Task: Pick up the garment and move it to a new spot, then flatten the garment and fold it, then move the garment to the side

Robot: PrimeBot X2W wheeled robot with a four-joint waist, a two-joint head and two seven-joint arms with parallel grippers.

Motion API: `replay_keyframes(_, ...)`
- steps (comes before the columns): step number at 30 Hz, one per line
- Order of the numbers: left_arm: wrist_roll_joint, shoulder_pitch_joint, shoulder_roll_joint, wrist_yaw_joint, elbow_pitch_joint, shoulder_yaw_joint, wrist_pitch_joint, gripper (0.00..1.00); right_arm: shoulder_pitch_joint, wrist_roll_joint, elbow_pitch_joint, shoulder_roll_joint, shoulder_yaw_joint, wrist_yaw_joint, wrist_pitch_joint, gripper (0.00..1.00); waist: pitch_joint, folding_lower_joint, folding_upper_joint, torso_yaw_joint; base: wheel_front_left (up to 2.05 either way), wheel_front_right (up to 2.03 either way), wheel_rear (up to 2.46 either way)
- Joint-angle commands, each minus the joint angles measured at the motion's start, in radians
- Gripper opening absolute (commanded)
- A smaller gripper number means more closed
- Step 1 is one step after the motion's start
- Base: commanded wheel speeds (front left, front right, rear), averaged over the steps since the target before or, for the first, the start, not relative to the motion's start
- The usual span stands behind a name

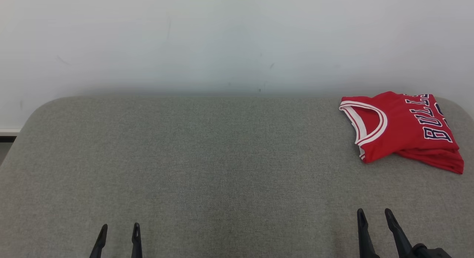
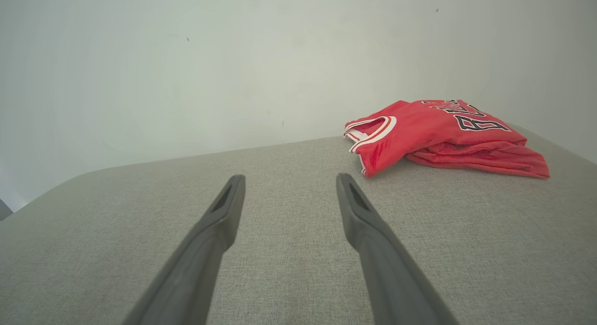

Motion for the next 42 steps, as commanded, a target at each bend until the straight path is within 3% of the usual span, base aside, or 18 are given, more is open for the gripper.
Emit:
replay_keyframes(1,-0.009,0.007,-0.001,-0.002,0.002,0.0,-0.003,1.0,0.008,-0.004,0.004,0.001,-0.004,-0.002,-0.004,1.0,0.001,0.0,0.0,0.0,0.0,0.0,0.0)
replay_keyframes(42,-0.022,-0.014,-0.001,-0.029,0.024,0.025,-0.003,1.0,0.008,0.002,0.011,0.001,-0.004,-0.002,-0.004,1.0,0.01,0.0,0.0,-0.001,0.0,0.0,0.0)
